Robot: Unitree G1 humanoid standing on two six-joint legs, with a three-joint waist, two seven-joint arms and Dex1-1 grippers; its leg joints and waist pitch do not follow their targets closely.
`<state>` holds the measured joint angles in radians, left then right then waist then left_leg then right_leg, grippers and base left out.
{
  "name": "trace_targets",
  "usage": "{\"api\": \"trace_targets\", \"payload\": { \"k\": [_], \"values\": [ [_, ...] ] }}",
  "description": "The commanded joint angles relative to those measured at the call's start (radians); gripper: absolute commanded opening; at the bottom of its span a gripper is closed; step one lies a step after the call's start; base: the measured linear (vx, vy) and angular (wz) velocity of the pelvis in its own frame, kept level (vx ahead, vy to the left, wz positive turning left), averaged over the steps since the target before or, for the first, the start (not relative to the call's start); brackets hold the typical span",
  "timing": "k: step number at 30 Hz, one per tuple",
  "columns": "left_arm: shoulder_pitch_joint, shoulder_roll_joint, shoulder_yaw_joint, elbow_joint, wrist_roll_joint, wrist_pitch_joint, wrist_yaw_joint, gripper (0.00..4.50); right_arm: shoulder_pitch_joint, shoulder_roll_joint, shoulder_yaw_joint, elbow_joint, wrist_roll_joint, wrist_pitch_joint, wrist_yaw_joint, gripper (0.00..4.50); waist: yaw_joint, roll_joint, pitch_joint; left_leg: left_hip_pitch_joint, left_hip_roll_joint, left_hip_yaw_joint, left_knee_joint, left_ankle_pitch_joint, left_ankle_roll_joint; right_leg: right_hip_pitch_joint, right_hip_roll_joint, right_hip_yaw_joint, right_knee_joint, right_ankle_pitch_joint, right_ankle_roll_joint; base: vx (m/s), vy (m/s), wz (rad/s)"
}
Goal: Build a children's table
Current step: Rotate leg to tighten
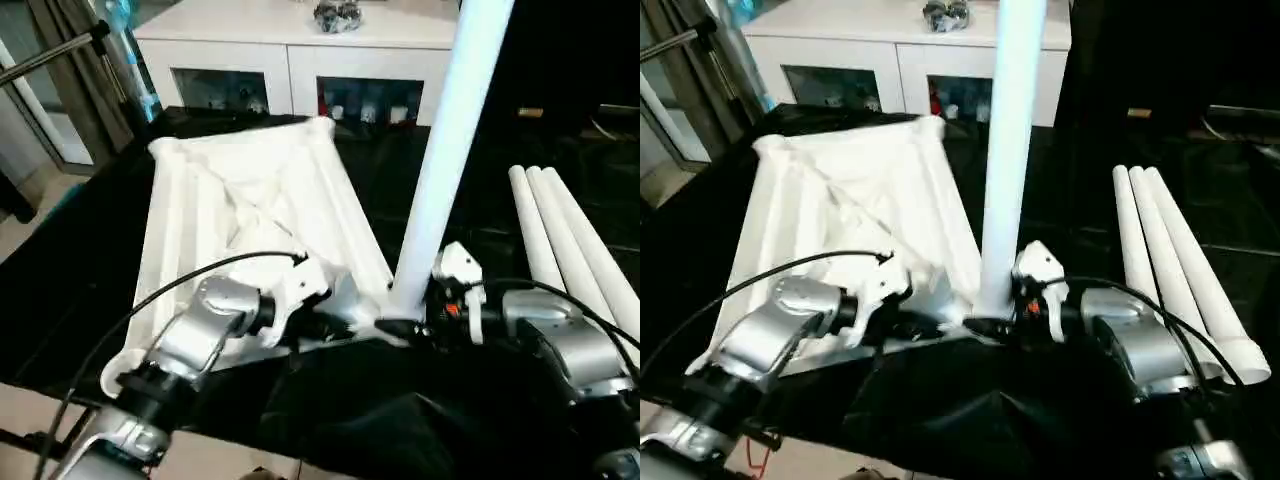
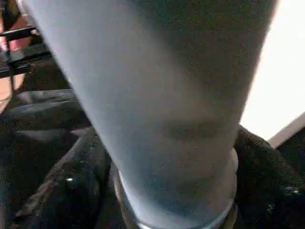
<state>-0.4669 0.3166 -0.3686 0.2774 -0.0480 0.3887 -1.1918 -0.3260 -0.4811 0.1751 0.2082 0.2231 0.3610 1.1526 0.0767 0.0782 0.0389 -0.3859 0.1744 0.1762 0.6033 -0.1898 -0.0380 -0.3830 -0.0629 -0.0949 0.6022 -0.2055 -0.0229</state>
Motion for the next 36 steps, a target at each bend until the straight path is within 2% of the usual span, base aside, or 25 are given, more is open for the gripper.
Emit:
{"api": "trace_targets", "payload": {
  "k": [1, 6, 11, 12, 13, 14, 16, 19, 21, 24, 25, 26, 27, 30, 31, 33, 36],
  "values": [
    [-0.01, -0.025, -0.036, -0.06, -0.055, -0.002, -0.049, 0.0, 0.004, 0.014, 0.06, -0.038, 0.002, 0.016, 0.027, 3.32, -0.004, -0.013, -0.056, 0.02, 0.07, -0.024, -0.067, -0.152, 0.105, 0.045, -0.095, 0.063, -0.075, -0.164, -0.21, 0.0, 0.0, 0.0],
    [-0.009, -0.024, -0.035, -0.059, -0.051, -0.004, -0.045, 0.0, 0.018, 0.024, 0.072, -0.054, 0.004, 0.033, 0.015, 2.89, -0.004, -0.011, -0.059, 0.017, 0.068, -0.026, -0.066, -0.132, 0.101, 0.047, -0.095, 0.062, -0.072, -0.148, -0.205, 0.0, 0.0, 0.0],
    [-0.024, -0.068, -0.012, -0.003, -0.016, -0.021, 0.057, 0.0, 0.023, 0.09, 0.058, -0.004, -0.037, 0.022, -0.113, 2.77, -0.007, -0.015, -0.06, 0.016, 0.066, -0.027, -0.065, -0.122, 0.103, 0.047, -0.095, 0.061, -0.071, -0.139, -0.205, 0.0, 0.0, 0.0],
    [-0.037, -0.097, 0.006, 0.025, -0.009, -0.018, 0.107, 0.0, 0.006, 0.131, 0.038, 0.058, -0.074, 0.011, -0.221, 2.76, -0.013, -0.014, -0.056, 0.015, 0.064, -0.026, -0.067, -0.137, 0.095, 0.045, -0.094, 0.06, -0.075, -0.164, -0.204, 0.0, 0.0, 0.0],
    [-0.044, -0.111, 0.014, 0.039, -0.006, -0.017, 0.131, 0.0, -0.004, 0.151, 0.028, 0.089, -0.092, 0.006, -0.274, 2.76, -0.024, -0.012, -0.053, 0.018, 0.061, -0.025, -0.068, -0.17, 0.072, 0.041, -0.095, 0.059, -0.084, -0.22, -0.198, 0.0, 0.0, 0.0],
    [-0.056, -0.135, 0.026, 0.063, 0.002, -0.017, 0.175, 0.0, -0.019, 0.182, 0.012, 0.132, -0.111, 0.001, -0.349, 2.76, -0.027, -0.014, -0.052, 0.019, 0.061, -0.027, -0.07, -0.182, 0.063, 0.043, -0.095, 0.058, -0.086, -0.242, -0.192, 0.0, 0.0, 0.0],
    [-0.064, -0.148, 0.032, 0.077, 0.008, -0.017, 0.2, 0.0, -0.027, 0.199, 0.003, 0.156, -0.12, -0.001, -0.39, 2.75, -0.036, -0.015, -0.051, 0.019, 0.057, -0.028, -0.072, -0.202, 0.052, 0.045, -0.094, 0.057, -0.091, -0.287, -0.176, 0.0, 0.0, 0.0],
    [-0.108, -0.219, 0.061, 0.164, 0.033, -0.031, 0.34, 0.0, -0.074, 0.281, -0.031, 0.257, -0.137, 0.004, -0.554, 2.74, -0.051, -0.013, -0.047, 0.02, 0.054, -0.029, -0.074, -0.24, 0.043, 0.041, -0.093, 0.056, -0.099, -0.345, -0.162, 0.0, 0.0, 0.0],
    [-0.123, -0.244, 0.073, 0.196, 0.039, -0.033, 0.392, 0.0, -0.095, 0.313, -0.04, 0.293, -0.147, 0.007, -0.623, 2.74, -0.053, -0.013, -0.048, 0.025, 0.052, -0.03, -0.072, -0.258, 0.034, 0.039, -0.094, 0.055, -0.106, -0.386, -0.148, 0.0, 0.0, 0.0],
    [-0.14, -0.272, 0.086, 0.23, 0.044, -0.036, 0.449, 0.0, -0.12, 0.352, -0.046, 0.334, -0.162, 0.001, -0.693, 2.73, -0.051, -0.015, -0.048, 0.021, 0.052, -0.03, -0.073, -0.251, 0.042, 0.04, -0.095, 0.057, -0.106, -0.39, -0.138, 0.0, 0.0, 0.0],
    [-0.152, -0.29, 0.094, 0.249, 0.049, -0.041, 0.476, 0.0, -0.142, 0.378, -0.052, 0.371, -0.177, -0.023, -0.737, 2.73, -0.053, -0.014, -0.045, 0.021, 0.051, -0.03, -0.075, -0.258, 0.044, 0.039, -0.094, 0.056, -0.109, -0.404, -0.133, 0.0, 0.0, 0.0],
    [-0.155, -0.295, 0.097, 0.253, 0.05, -0.042, 0.482, 0.0, -0.15, 0.384, -0.055, 0.382, -0.179, -0.029, -0.748, 2.73, -0.056, -0.014, -0.042, 0.027, 0.05, -0.028, -0.075, -0.279, 0.039, 0.033, -0.093, 0.055, -0.114, -0.436, -0.128, 0.0, 0.0, 0.0],
    [-0.162, -0.304, 0.102, 0.26, 0.052, -0.046, 0.492, 0.0, -0.163, 0.396, -0.06, 0.4, -0.183, -0.041, -0.766, 2.73, -0.057, -0.016, -0.044, 0.028, 0.05, -0.031, -0.076, -0.286, 0.035, 0.035, -0.095, 0.054, -0.113, -0.452, -0.126, 0.0, 0.0, 0.0],
    [-0.173, -0.318, 0.11, 0.274, 0.055, -0.054, 0.509, 0.0, -0.185, 0.413, -0.07, 0.434, -0.188, -0.06, -0.798, 2.73, -0.056, -0.014, -0.046, 0.025, 0.053, -0.033, -0.078, -0.275, 0.037, 0.038, -0.096, 0.057, -0.111, -0.424, -0.127, 0.0, 0.0, 0.0],
    [-0.176, -0.315, 0.106, 0.269, 0.05, -0.065, 0.487, 0.0, -0.203, 0.413, -0.079, 0.446, -0.184, -0.076, -0.789, 3.29, -0.056, -0.017, -0.047, 0.024, 0.054, -0.032, -0.078, -0.27, 0.039, 0.038, -0.095, 0.057, -0.109, -0.402, -0.133, 0.0, 0.0, 0.0],
    [-0.173, -0.307, 0.101, 0.257, 0.043, -0.071, 0.462, 0.0, -0.21, 0.404, -0.081, 0.441, -0.177, -0.087, -0.764, 3.43, -0.055, -0.015, -0.049, 0.021, 0.054, -0.031, -0.078, -0.258, 0.047, 0.04, -0.096, 0.059, -0.104, -0.368, -0.144, 0.0, 0.0, 0.0],
    [-0.146, -0.268, 0.075, 0.2, 0.021, -0.081, 0.365, 0.0, -0.201, 0.356, -0.064, 0.378, -0.154, -0.1, -0.636, 3.43, -0.054, -0.015, -0.057, 0.01, 0.057, -0.031, -0.074, -0.185, 0.079, 0.052, -0.097, 0.06, -0.087, -0.227, -0.175, 0.0, 0.0, 0.0]
  ]
}}
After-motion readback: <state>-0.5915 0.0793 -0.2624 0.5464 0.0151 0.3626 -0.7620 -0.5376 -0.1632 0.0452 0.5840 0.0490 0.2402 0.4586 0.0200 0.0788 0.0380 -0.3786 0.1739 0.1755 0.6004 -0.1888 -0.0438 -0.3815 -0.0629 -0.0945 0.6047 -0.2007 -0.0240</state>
